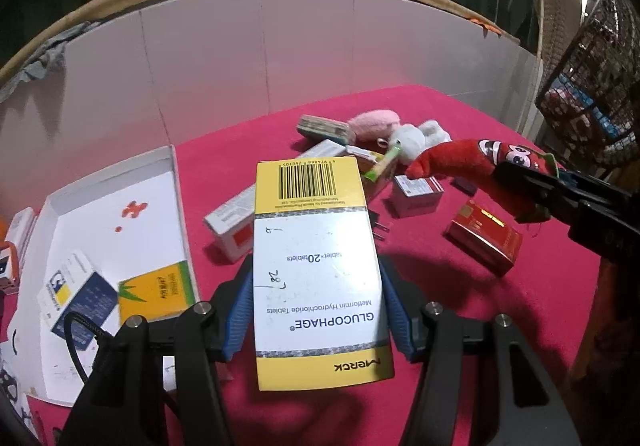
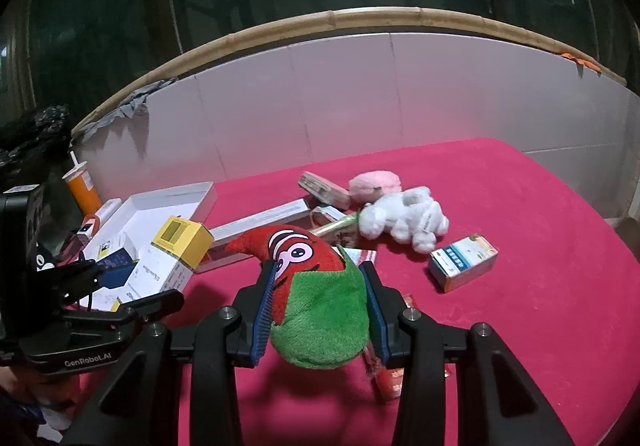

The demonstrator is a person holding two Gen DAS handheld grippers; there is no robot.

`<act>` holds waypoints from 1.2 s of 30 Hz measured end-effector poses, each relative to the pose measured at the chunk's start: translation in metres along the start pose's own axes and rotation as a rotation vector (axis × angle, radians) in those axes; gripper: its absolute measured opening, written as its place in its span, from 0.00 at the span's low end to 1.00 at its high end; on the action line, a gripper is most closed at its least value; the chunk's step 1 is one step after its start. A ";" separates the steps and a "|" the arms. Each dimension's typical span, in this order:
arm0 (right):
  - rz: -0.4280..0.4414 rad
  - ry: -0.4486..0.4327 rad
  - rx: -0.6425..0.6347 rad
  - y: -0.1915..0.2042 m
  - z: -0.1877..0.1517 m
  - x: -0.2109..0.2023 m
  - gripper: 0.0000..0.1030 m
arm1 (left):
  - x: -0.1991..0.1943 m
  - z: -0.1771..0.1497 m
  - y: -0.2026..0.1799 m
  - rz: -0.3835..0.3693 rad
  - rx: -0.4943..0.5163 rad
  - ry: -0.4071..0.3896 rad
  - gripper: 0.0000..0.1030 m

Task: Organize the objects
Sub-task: 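Grasp the yellow-white Glucophage box with the left gripper while the right gripper grasps the red-green plush toy, then carry the plush toy and Glucophage box to the tray and release them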

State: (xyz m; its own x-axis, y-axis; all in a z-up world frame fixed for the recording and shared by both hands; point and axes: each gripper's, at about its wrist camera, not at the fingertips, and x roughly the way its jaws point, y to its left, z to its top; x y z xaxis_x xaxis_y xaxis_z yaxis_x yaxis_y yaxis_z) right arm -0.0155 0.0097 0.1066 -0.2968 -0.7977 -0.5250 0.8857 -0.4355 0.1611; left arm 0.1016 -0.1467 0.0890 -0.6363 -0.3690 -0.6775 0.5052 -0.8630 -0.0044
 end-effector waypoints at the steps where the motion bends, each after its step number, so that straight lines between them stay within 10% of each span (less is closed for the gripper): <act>1: 0.003 -0.002 -0.002 0.002 0.001 0.000 0.42 | -0.001 0.000 0.002 0.002 -0.004 -0.005 0.56; 36: 0.107 0.067 -0.119 0.138 0.038 0.042 0.42 | -0.054 -0.006 0.130 0.181 -0.174 -0.154 0.56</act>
State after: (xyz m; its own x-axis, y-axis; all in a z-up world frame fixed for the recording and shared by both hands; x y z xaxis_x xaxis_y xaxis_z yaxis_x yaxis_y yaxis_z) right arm 0.0804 -0.0997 0.1390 -0.1771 -0.8055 -0.5655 0.9481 -0.2938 0.1216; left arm 0.2052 -0.2369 0.1210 -0.6008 -0.5712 -0.5593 0.7026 -0.7110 -0.0286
